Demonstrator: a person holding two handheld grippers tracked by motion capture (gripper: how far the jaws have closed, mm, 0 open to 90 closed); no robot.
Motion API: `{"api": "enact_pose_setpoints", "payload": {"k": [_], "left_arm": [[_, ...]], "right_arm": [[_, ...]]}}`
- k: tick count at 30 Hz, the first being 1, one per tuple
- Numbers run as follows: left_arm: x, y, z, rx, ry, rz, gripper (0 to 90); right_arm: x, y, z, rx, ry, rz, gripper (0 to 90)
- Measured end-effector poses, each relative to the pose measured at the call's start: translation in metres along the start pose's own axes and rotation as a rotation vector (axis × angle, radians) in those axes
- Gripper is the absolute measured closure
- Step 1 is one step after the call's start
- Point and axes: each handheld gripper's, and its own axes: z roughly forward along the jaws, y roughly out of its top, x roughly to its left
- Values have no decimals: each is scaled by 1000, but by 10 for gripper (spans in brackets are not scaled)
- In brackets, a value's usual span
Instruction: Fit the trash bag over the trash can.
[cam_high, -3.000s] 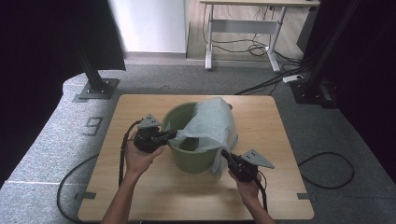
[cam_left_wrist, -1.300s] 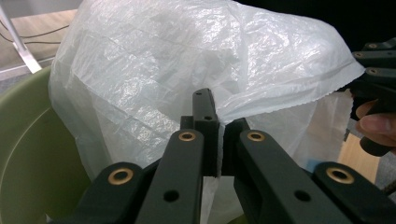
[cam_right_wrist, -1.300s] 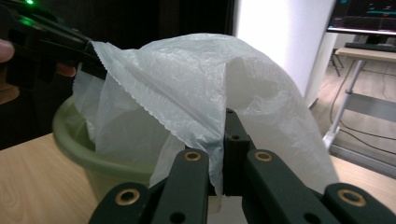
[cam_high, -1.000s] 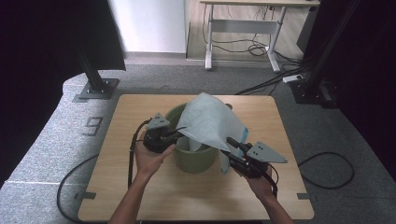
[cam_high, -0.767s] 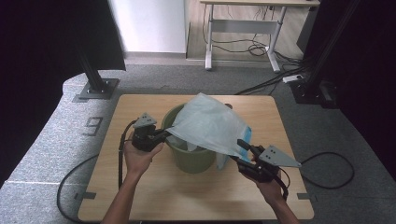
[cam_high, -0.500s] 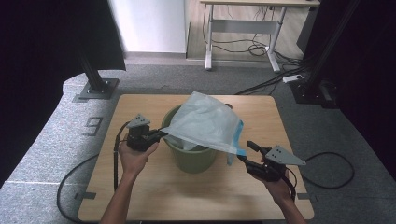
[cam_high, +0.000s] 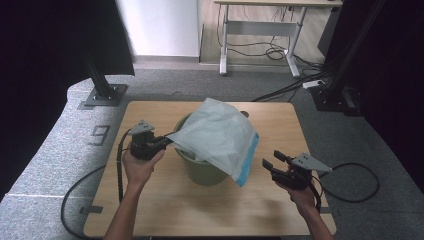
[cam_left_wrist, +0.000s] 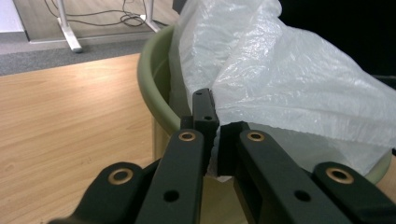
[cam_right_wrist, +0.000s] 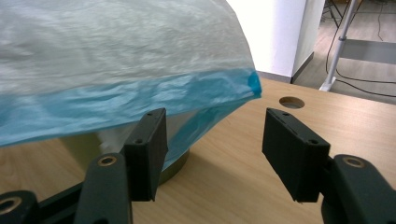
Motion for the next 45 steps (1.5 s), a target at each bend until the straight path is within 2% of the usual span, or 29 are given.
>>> {"api": "enact_pose_setpoints", "payload": {"k": [5, 7, 11, 16, 21, 28, 36, 41, 45], "left_arm": [[10, 2, -4, -11, -9, -4, 888], [15, 3, -7, -24, -24, -1, 886], [25, 1, -12, -29, -20, -7, 887], [31, -1, -14, -20, -6, -9, 887], [41, -1, -17, -21, 12, -30, 887], [56, -1, -20, -30, 42, -54, 888], [60, -4, -18, -22, 42, -64, 887], [56, -5, -16, -33, 7, -71, 885], [49, -4, -13, -29, -9, -52, 879]], "right_arm": [[-2, 10, 18, -10, 29, 8, 346], [-2, 15, 24, -16, 46, 12, 332], [-1, 24, 32, -29, 76, 6, 305], [-6, 35, 43, -42, 110, 17, 283], [-9, 39, 52, -40, 136, 23, 264], [-12, 43, 64, -48, 208, 36, 236], [-14, 41, 80, -58, 296, 71, 228], [-14, 38, 80, -63, 344, 103, 318], [-9, 40, 76, -71, 357, 80, 366]]}}
